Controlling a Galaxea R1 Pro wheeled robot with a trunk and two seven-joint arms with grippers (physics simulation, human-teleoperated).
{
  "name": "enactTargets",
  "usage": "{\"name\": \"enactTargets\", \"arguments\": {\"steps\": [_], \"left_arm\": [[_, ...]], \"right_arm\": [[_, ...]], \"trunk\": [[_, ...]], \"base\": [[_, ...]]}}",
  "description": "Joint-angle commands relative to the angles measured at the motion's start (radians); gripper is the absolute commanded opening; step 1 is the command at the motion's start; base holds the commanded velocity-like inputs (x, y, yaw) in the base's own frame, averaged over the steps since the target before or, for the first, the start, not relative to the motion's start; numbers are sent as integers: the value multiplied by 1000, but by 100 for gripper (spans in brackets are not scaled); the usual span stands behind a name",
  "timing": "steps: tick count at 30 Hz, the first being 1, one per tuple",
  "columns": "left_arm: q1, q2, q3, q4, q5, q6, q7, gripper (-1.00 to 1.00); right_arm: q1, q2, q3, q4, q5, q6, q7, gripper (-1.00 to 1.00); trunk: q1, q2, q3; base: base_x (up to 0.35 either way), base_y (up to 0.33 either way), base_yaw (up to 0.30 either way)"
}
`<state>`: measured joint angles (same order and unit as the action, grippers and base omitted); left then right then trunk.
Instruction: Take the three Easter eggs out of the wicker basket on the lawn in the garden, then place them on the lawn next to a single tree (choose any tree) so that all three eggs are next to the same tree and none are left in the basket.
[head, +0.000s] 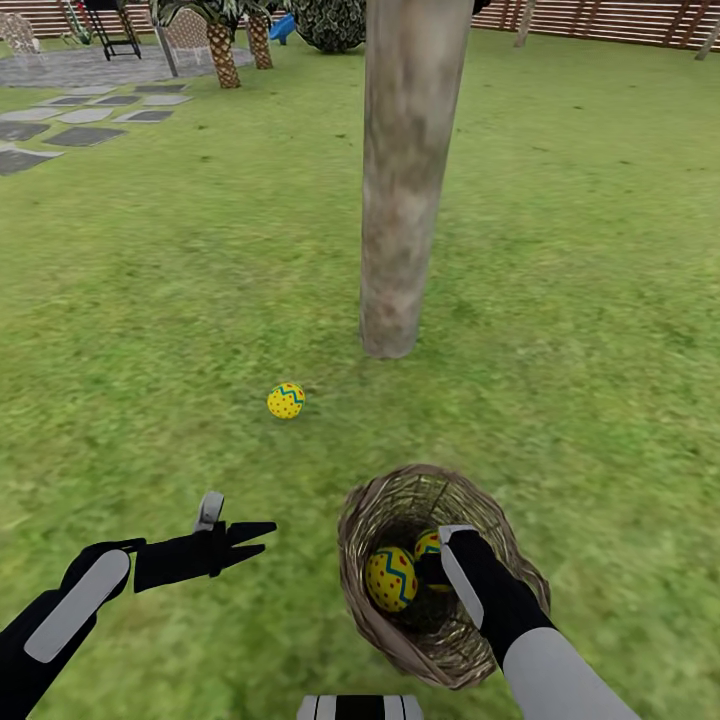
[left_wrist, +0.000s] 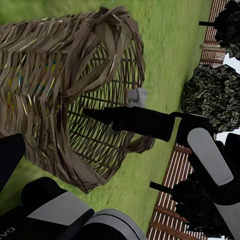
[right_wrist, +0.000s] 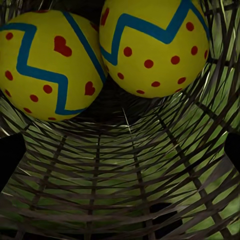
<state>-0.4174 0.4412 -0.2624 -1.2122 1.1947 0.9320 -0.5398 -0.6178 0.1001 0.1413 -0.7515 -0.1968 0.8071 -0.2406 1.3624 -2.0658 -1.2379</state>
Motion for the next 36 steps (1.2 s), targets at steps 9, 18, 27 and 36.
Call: {"name": "enactTargets", "arguments": {"steps": [9,18,27,36], "left_arm": [[-1,1,-1,0,0,2,-3,100],[0,-1,-14,-1,0,2,-3,100],[0,-1,-16,-1,0,2,-3,100],[0,-1,-23,-1,1,2,-3,100]], "right_arm": [[0,0,3,-6,-10,3,-9,100],[-1,1,3,-7,-12,2,-9,100],[-6,1,3,-23,-11,0,-9,100],[-7,-2,3,-37,-10,-40,-8,100]], "trunk": [[0,0,-1],[0,0,-1],[0,0,-1],[0,0,-3]], "base": [[3,0,0],[0,0,0],[0,0,0],[0,0,0]]}}
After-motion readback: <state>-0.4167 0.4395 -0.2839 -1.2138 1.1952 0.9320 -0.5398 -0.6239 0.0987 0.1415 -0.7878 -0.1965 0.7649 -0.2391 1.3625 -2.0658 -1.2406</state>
